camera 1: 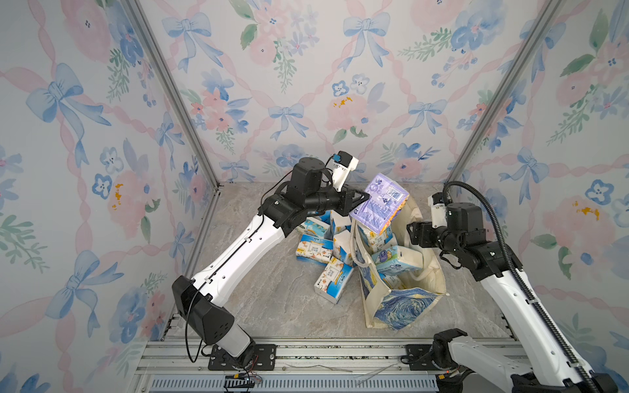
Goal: Put tissues into the canvas bag
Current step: Place the pack of facial tissues in the canvas bag.
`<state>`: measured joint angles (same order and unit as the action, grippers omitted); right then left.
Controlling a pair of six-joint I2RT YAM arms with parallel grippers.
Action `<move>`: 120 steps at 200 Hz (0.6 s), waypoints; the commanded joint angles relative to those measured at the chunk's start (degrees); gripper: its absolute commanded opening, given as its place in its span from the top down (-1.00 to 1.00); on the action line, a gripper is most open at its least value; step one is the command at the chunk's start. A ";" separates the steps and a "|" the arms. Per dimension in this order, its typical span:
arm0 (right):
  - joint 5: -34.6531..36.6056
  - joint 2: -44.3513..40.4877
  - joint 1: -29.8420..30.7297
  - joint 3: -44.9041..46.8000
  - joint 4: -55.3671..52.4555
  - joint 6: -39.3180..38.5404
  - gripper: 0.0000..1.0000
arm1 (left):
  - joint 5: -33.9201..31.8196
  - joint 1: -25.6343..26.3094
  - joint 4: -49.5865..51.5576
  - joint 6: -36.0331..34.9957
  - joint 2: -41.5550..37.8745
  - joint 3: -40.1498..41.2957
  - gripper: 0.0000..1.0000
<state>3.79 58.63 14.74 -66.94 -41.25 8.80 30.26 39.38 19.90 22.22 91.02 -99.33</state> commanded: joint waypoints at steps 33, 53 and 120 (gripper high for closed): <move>2.88 -0.82 0.14 0.18 -0.05 -0.44 -0.64 | 5.66 3.81 -3.29 3.31 6.80 -2.62 0.98; 3.09 -0.74 -0.15 0.23 -0.05 -0.68 -0.64 | 7.75 4.33 -3.20 4.12 8.09 -2.29 0.97; 3.68 -1.31 -0.95 0.34 0.02 -0.87 -0.65 | 10.26 4.22 -0.58 4.99 8.54 -0.01 0.40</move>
<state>7.29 58.24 14.22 -66.94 -42.61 8.36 36.21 43.05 18.20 26.46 99.55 -100.27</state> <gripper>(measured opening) 0.822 0.224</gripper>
